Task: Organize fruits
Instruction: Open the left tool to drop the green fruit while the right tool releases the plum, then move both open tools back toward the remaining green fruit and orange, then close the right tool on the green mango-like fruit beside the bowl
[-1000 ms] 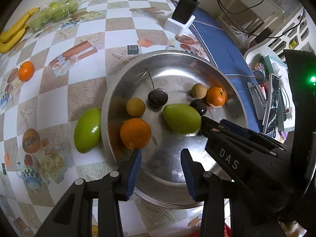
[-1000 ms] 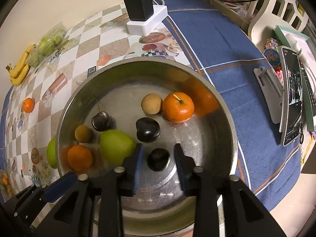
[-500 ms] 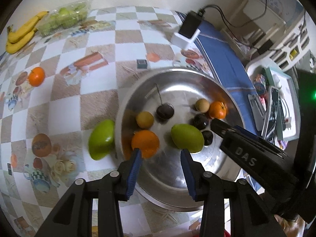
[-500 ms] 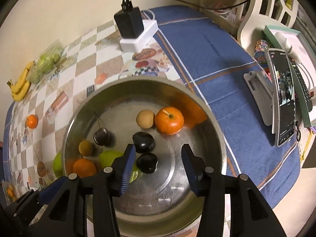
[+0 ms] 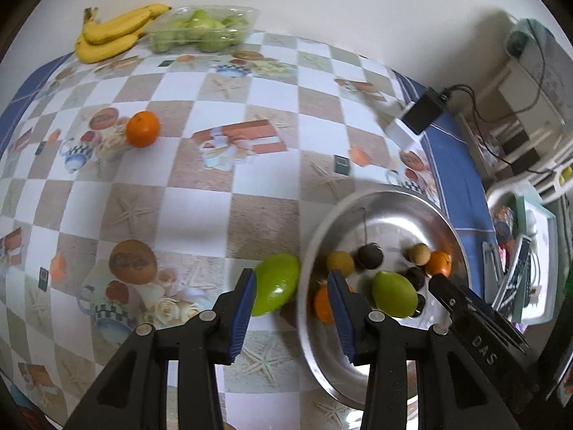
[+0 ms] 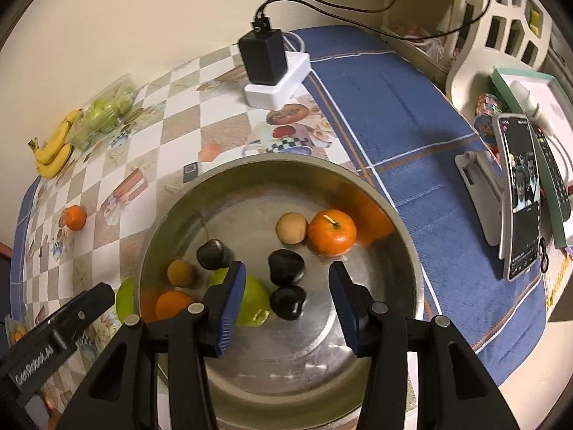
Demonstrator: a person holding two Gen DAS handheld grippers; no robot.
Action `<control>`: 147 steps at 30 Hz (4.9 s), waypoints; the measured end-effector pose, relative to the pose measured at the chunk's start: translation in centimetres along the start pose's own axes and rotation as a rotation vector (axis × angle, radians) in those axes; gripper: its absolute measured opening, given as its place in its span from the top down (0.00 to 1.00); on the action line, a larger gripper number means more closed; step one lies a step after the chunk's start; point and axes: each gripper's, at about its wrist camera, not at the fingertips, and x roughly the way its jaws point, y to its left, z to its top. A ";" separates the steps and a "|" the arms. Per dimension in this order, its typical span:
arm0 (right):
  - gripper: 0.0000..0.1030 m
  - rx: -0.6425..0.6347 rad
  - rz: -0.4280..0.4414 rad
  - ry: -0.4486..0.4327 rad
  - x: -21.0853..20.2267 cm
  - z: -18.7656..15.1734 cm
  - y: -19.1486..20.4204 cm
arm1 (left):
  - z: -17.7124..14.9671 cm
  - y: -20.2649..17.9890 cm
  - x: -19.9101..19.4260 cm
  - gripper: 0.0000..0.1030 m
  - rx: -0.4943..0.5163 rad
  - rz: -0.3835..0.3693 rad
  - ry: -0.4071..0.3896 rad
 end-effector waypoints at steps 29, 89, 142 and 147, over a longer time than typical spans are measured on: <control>0.10 -0.069 -0.009 0.044 1.7 -0.7 1.4 | -0.7 4.5 2.4 0.00 -0.223 0.133 0.074; 0.08 -0.430 -0.049 0.115 3.2 -1.9 15.7 | 3.5 17.5 -1.8 0.00 -0.277 0.086 0.029; 0.43 -0.428 0.031 0.127 4.5 -1.3 19.1 | 3.6 18.1 -1.2 0.00 -0.327 0.090 0.039; 0.45 -0.434 0.029 0.151 4.9 -1.8 19.2 | 3.6 18.0 -0.9 0.00 -0.323 0.087 0.050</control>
